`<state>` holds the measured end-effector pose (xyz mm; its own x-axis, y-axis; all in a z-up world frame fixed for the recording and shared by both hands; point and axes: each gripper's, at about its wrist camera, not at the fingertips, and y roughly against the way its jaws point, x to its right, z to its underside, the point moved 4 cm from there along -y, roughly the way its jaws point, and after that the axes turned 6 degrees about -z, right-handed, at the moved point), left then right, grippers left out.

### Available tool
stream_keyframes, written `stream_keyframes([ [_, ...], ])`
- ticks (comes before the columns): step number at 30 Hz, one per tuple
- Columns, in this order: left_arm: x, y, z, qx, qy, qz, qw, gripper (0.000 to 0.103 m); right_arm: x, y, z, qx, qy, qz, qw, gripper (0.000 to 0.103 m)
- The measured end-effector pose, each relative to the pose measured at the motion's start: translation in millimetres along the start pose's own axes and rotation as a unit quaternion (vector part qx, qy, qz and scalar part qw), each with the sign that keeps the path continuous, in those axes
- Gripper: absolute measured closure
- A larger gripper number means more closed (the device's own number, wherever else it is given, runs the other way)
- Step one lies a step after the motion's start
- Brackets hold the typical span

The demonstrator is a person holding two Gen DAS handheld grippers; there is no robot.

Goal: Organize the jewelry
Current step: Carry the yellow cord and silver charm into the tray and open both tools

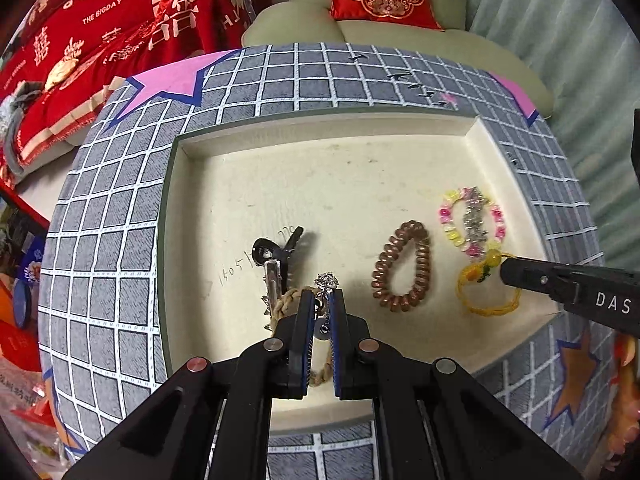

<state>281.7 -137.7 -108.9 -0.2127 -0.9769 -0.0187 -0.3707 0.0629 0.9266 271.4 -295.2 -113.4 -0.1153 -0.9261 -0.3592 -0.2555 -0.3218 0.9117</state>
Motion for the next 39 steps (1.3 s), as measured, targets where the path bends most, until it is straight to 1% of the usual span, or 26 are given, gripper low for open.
stream_keyframes([
  [6,1.4,-10.9,2.6,-0.014,-0.01,-0.022,0.9996,0.086,7.3,-11.5,-0.2,-0.014,0.008,0.018,1.0,0.1],
  [12,2.7,-12.2,4.0,-0.017,-0.014,-0.027,0.9994,0.086,11.1,-17.2,2.0,-0.024,0.01,0.03,0.999,0.099],
  [14,3.4,-12.2,4.9,-0.02,-0.016,-0.029,0.9992,0.086,11.1,-16.7,2.3,-0.024,0.012,0.03,0.999,0.098],
  [15,3.8,-12.2,5.0,-0.02,-0.016,-0.03,0.9992,0.086,10.3,-17.1,1.4,-0.024,0.013,0.03,0.999,0.096],
  [17,3.0,-11.6,4.9,-0.021,-0.016,-0.029,0.9992,0.086,8.9,-17.5,-0.1,-0.023,0.013,0.03,0.999,0.085],
  [19,2.3,-10.0,4.3,-0.018,-0.014,-0.031,0.9992,0.086,7.2,-15.7,-0.9,-0.019,0.011,0.026,0.999,0.053],
  [20,1.7,-9.5,3.8,-0.016,-0.014,-0.032,0.9993,0.086,6.3,-13.7,-1.2,-0.015,0.01,0.024,1.0,0.05],
  [25,-0.7,-5.9,1.3,-0.015,-0.01,-0.026,0.9995,0.086,-1.1,-0.1,-7.1,0.012,0.003,0.002,1.0,0.05],
  [36,-4.2,3.7,-12.9,0.001,-0.003,-0.014,0.9999,0.085,-6.4,25.2,-17.7,0.047,-0.014,-0.009,0.999,0.049],
  [37,-4.5,4.9,-13.8,0.003,-0.002,-0.011,0.9999,0.083,-6.8,26.9,-18.3,0.048,-0.013,-0.008,0.999,0.048],
  [39,-5.9,8.3,-15.7,0.008,0.001,-0.013,0.9999,0.0,-8.4,30.2,-19.5,0.052,-0.013,-0.008,0.999,0.048],
])
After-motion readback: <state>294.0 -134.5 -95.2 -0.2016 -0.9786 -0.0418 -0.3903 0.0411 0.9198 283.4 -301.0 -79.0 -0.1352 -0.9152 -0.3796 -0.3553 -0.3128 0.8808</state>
